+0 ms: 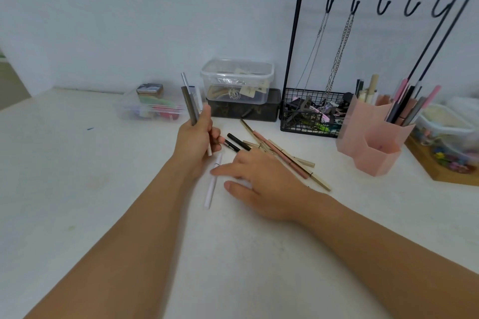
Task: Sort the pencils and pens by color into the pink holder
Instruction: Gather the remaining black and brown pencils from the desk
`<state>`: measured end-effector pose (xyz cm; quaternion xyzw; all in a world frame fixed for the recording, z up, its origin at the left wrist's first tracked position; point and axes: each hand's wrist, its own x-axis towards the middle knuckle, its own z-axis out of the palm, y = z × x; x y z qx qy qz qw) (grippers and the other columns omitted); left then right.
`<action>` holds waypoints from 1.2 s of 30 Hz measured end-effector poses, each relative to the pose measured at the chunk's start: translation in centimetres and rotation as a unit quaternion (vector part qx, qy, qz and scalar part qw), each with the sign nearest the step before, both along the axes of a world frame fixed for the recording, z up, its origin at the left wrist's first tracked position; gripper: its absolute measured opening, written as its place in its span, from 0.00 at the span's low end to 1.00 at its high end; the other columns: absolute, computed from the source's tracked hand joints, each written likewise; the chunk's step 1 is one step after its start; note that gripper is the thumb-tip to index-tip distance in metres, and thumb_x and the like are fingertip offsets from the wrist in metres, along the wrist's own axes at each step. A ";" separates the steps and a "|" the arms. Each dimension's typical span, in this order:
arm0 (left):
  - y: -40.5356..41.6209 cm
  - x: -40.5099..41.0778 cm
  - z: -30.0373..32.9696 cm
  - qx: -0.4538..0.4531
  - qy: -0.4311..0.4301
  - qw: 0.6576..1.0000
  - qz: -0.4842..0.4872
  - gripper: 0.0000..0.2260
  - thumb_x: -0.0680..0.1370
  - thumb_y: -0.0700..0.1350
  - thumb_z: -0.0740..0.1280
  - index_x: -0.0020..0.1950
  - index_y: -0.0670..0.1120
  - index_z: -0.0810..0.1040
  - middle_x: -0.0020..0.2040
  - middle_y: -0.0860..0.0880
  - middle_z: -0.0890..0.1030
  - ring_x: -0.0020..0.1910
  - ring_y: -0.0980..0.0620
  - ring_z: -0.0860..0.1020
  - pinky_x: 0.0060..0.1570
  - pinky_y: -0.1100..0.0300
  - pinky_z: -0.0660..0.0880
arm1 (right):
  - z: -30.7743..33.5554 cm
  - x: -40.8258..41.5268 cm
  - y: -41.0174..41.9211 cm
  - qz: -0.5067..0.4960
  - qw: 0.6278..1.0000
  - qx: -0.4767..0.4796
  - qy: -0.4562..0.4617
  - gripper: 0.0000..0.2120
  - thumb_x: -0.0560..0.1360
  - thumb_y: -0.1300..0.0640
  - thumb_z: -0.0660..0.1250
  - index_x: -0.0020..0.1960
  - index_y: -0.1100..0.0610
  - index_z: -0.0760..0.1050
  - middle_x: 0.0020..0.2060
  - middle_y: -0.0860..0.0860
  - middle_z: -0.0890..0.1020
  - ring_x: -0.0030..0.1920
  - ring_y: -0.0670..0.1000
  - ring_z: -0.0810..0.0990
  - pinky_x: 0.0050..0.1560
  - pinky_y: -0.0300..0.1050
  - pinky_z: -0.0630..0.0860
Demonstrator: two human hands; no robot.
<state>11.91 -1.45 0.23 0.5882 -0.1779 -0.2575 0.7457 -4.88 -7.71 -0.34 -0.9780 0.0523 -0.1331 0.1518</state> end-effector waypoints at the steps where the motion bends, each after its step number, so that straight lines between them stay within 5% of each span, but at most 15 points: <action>1: 0.0 -0.1 0.0 0.003 -0.003 1.000 0.000 0.21 0.81 0.59 0.65 0.37 0.47 0.67 0.25 0.52 0.71 0.25 0.53 0.72 0.26 0.61 0.71 | 0.0 0.0 0.2 0.009 1.000 0.004 0.016 0.17 0.82 0.46 0.58 0.69 0.41 0.74 0.48 0.47 0.75 0.51 0.48 0.70 0.54 0.46 0.67; 6: 0.0 -0.2 0.1 0.008 0.003 1.000 -0.002 0.20 0.82 0.56 0.67 0.37 0.48 0.64 0.24 0.54 0.61 0.23 0.54 0.59 0.23 0.61 0.59 | 0.4 0.0 -0.1 -0.018 0.999 0.026 0.016 0.19 0.79 0.36 0.54 0.63 0.41 0.76 0.45 0.44 0.74 0.49 0.45 0.71 0.54 0.48 0.72; 12: -0.1 -0.3 0.3 0.036 0.028 0.999 -0.008 0.22 0.80 0.48 0.69 0.31 0.50 0.61 0.24 0.53 0.59 0.23 0.53 0.54 0.22 0.62 0.54 | 0.7 -0.5 1.0 0.025 0.999 0.036 0.032 0.18 0.81 0.39 0.57 0.69 0.39 0.72 0.46 0.45 0.73 0.49 0.44 0.70 0.50 0.43 0.66; 19: -0.3 -0.3 0.3 0.050 0.020 0.998 0.009 0.17 0.80 0.45 0.69 0.36 0.48 0.63 0.27 0.51 0.63 0.22 0.55 0.58 0.21 0.62 0.55 | 0.7 -0.2 -0.3 -0.086 0.996 0.024 0.000 0.09 0.81 0.46 0.62 0.50 0.49 0.78 0.42 0.46 0.76 0.43 0.46 0.75 0.46 0.45 0.73; 23: -0.5 -0.8 0.0 0.089 -0.041 0.995 -0.001 0.22 0.80 0.53 0.69 0.31 0.47 0.67 0.24 0.51 0.67 0.22 0.53 0.64 0.24 0.60 0.62 | 1.2 -0.5 -1.2 -0.129 0.991 0.034 -0.006 0.03 0.78 0.51 0.67 0.50 0.50 0.76 0.41 0.45 0.78 0.43 0.46 0.75 0.45 0.43 0.73; 28: -0.5 -1.4 -0.2 0.085 -0.083 0.992 -0.035 0.24 0.81 0.58 0.66 0.32 0.43 0.75 0.27 0.47 0.77 0.29 0.49 0.78 0.37 0.55 0.79 | 2.6 -0.6 -1.0 -0.199 0.977 -0.026 0.079 0.12 0.79 0.46 0.65 0.51 0.55 0.76 0.45 0.51 0.79 0.45 0.52 0.79 0.46 0.48 0.78; 31: -0.4 -2.0 -0.2 0.096 -0.122 0.986 -0.061 0.21 0.82 0.58 0.65 0.36 0.44 0.76 0.26 0.48 0.77 0.29 0.50 0.78 0.40 0.51 0.78 | 2.8 -0.3 -1.6 -0.202 0.973 -0.025 0.112 0.12 0.79 0.49 0.66 0.49 0.58 0.78 0.45 0.54 0.81 0.43 0.53 0.80 0.45 0.49 0.80; 33: -0.4 -2.4 -0.1 0.099 -0.129 0.985 -0.051 0.21 0.82 0.59 0.64 0.36 0.45 0.75 0.25 0.48 0.75 0.25 0.51 0.74 0.33 0.55 0.74 | 2.5 0.0 -2.1 -0.206 0.973 0.029 0.099 0.14 0.79 0.51 0.66 0.45 0.62 0.80 0.41 0.56 0.83 0.40 0.55 0.81 0.41 0.50 0.79; 36: -0.5 -2.5 0.3 0.080 -0.073 0.994 -0.030 0.23 0.80 0.61 0.66 0.33 0.46 0.72 0.23 0.51 0.67 0.23 0.52 0.65 0.27 0.58 0.65 | 2.5 0.2 -2.6 -0.217 0.942 0.255 -0.006 0.14 0.80 0.52 0.67 0.41 0.60 0.80 0.31 0.53 0.81 0.27 0.48 0.76 0.28 0.41 0.73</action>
